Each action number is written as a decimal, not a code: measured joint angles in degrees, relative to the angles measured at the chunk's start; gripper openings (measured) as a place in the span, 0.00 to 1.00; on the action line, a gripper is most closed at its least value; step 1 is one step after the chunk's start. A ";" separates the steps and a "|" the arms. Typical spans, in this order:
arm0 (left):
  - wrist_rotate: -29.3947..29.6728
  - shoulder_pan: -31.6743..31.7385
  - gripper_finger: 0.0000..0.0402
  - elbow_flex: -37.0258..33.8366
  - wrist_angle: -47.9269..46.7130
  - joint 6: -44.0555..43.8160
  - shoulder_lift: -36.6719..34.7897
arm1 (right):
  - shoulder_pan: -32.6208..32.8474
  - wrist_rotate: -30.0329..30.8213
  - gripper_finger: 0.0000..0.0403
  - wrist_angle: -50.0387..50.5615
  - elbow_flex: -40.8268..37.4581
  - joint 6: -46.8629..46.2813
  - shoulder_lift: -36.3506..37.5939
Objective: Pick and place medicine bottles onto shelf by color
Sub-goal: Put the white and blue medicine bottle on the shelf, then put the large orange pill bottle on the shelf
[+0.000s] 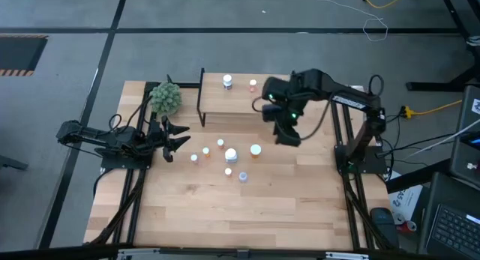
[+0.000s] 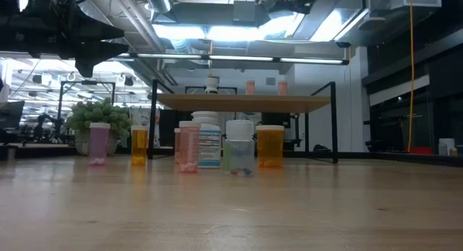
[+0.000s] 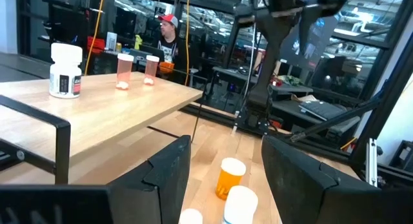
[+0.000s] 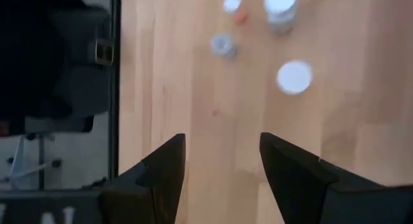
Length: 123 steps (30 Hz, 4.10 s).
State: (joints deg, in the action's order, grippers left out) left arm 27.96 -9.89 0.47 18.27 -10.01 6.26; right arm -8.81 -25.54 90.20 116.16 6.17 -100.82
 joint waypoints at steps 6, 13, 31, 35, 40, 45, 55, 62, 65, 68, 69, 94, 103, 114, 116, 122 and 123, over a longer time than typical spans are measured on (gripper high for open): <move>-0.34 0.01 0.46 0.00 -0.23 -0.05 0.04 | 4.12 3.75 0.50 -9.84 -15.78 -2.30 7.59; -0.28 0.00 0.46 0.00 -0.26 -0.09 0.04 | 6.78 7.43 0.50 -42.13 -36.25 -4.14 12.57; -0.08 0.01 0.46 -0.02 -0.25 -0.12 0.04 | 8.30 25.12 0.50 -92.90 -60.83 -10.08 11.04; 0.02 0.00 0.46 0.00 -0.27 -0.10 0.04 | 9.03 24.99 0.50 -97.43 -60.66 -8.46 9.93; 0.24 0.02 0.46 -0.01 -0.26 -0.09 0.04 | 9.41 24.12 0.50 -97.58 -56.38 -8.35 5.60; 0.29 0.01 0.46 0.00 -0.27 -0.09 0.04 | 9.87 23.93 0.50 -90.52 -48.95 -4.50 -0.39; 0.29 0.01 0.46 -0.01 -1.01 0.00 0.04 | 9.89 23.93 0.50 -77.40 -37.63 -4.44 -10.22; 0.27 0.01 0.46 -0.01 -2.40 -0.36 0.04 | 10.56 26.66 0.50 -75.55 -37.60 -5.89 -11.04; 0.29 0.01 0.46 0.00 -2.39 -0.36 0.04 | 10.85 28.16 0.50 -74.15 -37.57 -5.77 -11.04; 0.29 0.00 0.46 0.00 -2.39 -0.36 0.04 | 10.90 29.13 0.50 -73.55 -37.57 -5.71 -11.04; 0.28 0.00 0.46 0.00 -2.41 -0.36 0.04 | 10.90 28.94 0.50 -73.20 -37.60 -5.76 -11.05; 0.29 0.00 0.46 0.00 -2.38 -0.39 0.04 | 11.38 34.60 0.50 -64.26 -37.27 -4.07 -4.09; 0.27 0.00 0.46 0.00 -2.41 -0.38 0.04 | 11.22 34.99 0.50 -52.12 -37.29 -11.25 -2.47; 0.29 0.00 0.46 0.00 -2.42 -0.36 0.04 | 11.22 34.99 0.50 -49.78 -37.31 -11.64 -2.51; 0.28 0.01 0.46 0.00 -2.44 -0.36 0.04 | 11.22 34.99 0.50 -52.77 -37.31 -10.34 -2.51; 0.29 0.02 0.46 0.00 -2.42 -0.36 0.04 | 11.26 32.87 0.50 -56.19 -37.31 -7.48 -2.57; 0.29 0.00 0.46 0.00 -2.41 -0.36 0.04 | 11.35 32.47 0.50 -56.20 -37.31 -7.41 -2.60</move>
State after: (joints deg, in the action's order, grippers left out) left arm 28.25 -9.89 0.47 15.86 -10.37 6.31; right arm 2.54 6.93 34.00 78.85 -1.24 -103.42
